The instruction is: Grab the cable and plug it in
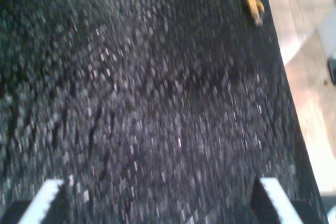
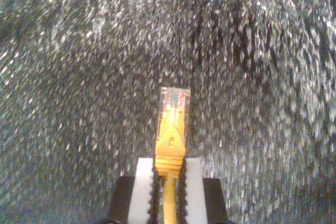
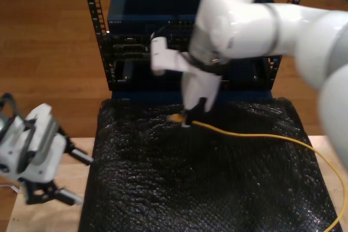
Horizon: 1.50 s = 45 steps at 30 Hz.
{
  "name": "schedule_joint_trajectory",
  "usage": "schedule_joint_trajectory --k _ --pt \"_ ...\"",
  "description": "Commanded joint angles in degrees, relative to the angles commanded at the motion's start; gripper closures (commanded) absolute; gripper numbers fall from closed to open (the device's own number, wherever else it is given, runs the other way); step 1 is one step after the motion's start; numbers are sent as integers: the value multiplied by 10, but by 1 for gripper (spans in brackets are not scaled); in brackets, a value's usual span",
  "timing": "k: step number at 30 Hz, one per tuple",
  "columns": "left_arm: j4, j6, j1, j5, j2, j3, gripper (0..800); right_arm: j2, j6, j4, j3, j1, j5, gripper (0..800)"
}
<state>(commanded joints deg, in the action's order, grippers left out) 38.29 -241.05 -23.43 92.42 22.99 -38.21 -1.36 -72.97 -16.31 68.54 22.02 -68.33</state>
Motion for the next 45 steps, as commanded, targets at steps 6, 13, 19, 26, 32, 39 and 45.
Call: schedule_joint_trajectory --k 6,13,19,26,32,39,45 --pt "58 -32 55 -4 0 -9 1 69 -23 -18 -53 -19 0 796" --pt "152 -33 91 -9 -12 -12 1 148 -47 -75 -96 -55 -24 794" --pt "173 -34 117 -40 -21 -23 0 181 -47 -98 -97 -66 -60 790" --pt "201 -55 160 -82 -38 -43 1 206 -46 -120 -101 -88 -98 784" --pt "201 -68 220 -99 -46 -63 1 220 -46 -130 -110 -94 -101 783" --pt "202 -69 265 -95 -47 -74 6 228 -44 -130 -114 -93 -100 783" --pt "203 -71 265 -93 -47 -75 6 237 -44 -132 -114 -91 -99 783"
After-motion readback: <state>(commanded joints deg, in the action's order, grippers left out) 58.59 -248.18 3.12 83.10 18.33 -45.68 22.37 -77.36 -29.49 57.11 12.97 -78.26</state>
